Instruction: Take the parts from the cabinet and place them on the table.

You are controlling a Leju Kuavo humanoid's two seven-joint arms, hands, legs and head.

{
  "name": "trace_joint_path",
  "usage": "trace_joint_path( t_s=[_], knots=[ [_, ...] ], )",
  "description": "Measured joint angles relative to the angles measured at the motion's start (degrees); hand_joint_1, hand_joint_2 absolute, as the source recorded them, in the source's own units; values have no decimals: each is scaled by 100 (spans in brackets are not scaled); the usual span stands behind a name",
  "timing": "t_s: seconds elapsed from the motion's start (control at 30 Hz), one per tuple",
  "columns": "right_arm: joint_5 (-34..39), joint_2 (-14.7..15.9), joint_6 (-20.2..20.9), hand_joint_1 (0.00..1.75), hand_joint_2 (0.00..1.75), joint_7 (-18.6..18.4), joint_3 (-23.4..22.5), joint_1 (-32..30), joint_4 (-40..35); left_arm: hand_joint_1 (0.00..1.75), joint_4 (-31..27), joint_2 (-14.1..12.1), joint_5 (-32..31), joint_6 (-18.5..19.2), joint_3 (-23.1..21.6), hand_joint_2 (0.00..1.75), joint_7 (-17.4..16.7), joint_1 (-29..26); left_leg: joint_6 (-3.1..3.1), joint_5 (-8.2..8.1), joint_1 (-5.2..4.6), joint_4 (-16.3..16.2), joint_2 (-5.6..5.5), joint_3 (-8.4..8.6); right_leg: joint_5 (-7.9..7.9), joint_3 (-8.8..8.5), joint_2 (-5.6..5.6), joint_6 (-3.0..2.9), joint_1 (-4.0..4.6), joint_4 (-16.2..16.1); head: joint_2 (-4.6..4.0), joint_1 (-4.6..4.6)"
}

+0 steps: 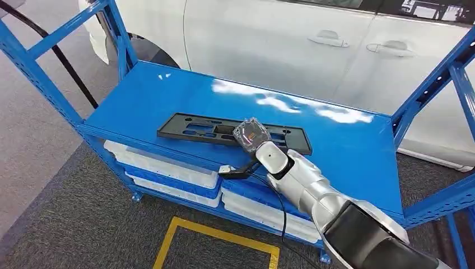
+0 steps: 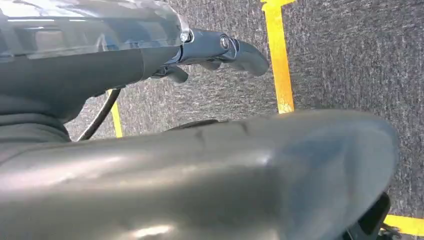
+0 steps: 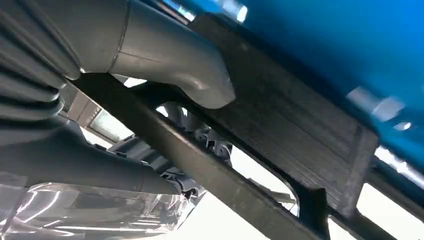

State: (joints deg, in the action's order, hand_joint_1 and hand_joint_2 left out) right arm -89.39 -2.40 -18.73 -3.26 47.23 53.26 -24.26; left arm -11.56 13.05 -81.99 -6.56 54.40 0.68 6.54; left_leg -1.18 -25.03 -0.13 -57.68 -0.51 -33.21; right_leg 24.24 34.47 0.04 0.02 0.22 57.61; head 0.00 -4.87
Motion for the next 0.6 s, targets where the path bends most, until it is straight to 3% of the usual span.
trace_joint_path(
  t_s=[0.13,0.2,0.23,0.27,0.3,0.33,0.37,0.4,0.43,0.53,0.57,0.6],
  knots=[
    [0,0,0,175,175,7,0,1,0,0,0,0,-2,0,0,0,0,1,6,3,11,3,1,-1,-12,9,-1,-3,-1,-2,0,0],
    [13,11,-74,175,175,72,-7,7,0,0,0,2,0,2,2,0,11,-1,84,12,32,36,4,5,-6,25,6,-59,25,2,0,0],
    [28,13,-87,175,175,109,-13,13,-2,0,0,-2,0,0,4,0,13,1,109,1,3,32,2,16,-23,7,3,-84,-26,-41,0,0],
    [289,22,-166,175,175,387,-105,29,-4,0,0,-15,-2,-18,7,0,11,-2,208,-713,61,-1270,10,-567,-29,-49,-25,-174,-55,-90,0,-2],
    [997,26,-177,175,175,901,-370,50,-22,0,0,-17,-4,-107,9,0,33,1,266,-404,104,-1291,15,-617,12,-49,-15,-154,-62,-27,0,-2],
    [1146,26,-179,175,175,1028,-459,97,-66,0,0,-17,-4,-129,9,0,55,4,266,-112,119,-739,18,-363,36,-51,-8,-135,-69,8,0,-2],
    [1293,28,-177,175,175,1159,-536,175,-114,0,0,-17,7,-177,9,175,90,5,263,84,131,-282,31,-169,61,-34,-1,-107,-68,54,0,-2],
    [1492,28,-144,175,175,1330,-632,310,-186,0,0,-15,66,-212,9,175,138,12,237,-41,108,-173,33,-125,76,16,13,-71,-29,104,0,-2],
    [1712,31,-21,175,175,1524,-742,487,-294,0,0,-15,208,-225,47,175,220,13,170,-19,96,-148,14,-143,67,75,35,-49,-31,146,0,0],
    [2418,52,593,175,175,2066,-1025,1160,-777,0,0,-15,801,-271,322,175,538,38,64,31,64,-128,12,-215,28,141,31,49,-55,124,0,0],
    [2681,70,834,175,175,2199,-1084,1370,-965,0,0,-11,921,-313,420,175,674,59,6,70,89,-77,19,-201,117,153,26,68,-81,176,0,0],
    [2961,83,1066,175,175,2269,-1130,1559,-1166,0,0,-4,995,-352,496,175,807,83,-18,85,86,-47,15,-201,320,218,22,70,-78,354,0,0]
  ],
)
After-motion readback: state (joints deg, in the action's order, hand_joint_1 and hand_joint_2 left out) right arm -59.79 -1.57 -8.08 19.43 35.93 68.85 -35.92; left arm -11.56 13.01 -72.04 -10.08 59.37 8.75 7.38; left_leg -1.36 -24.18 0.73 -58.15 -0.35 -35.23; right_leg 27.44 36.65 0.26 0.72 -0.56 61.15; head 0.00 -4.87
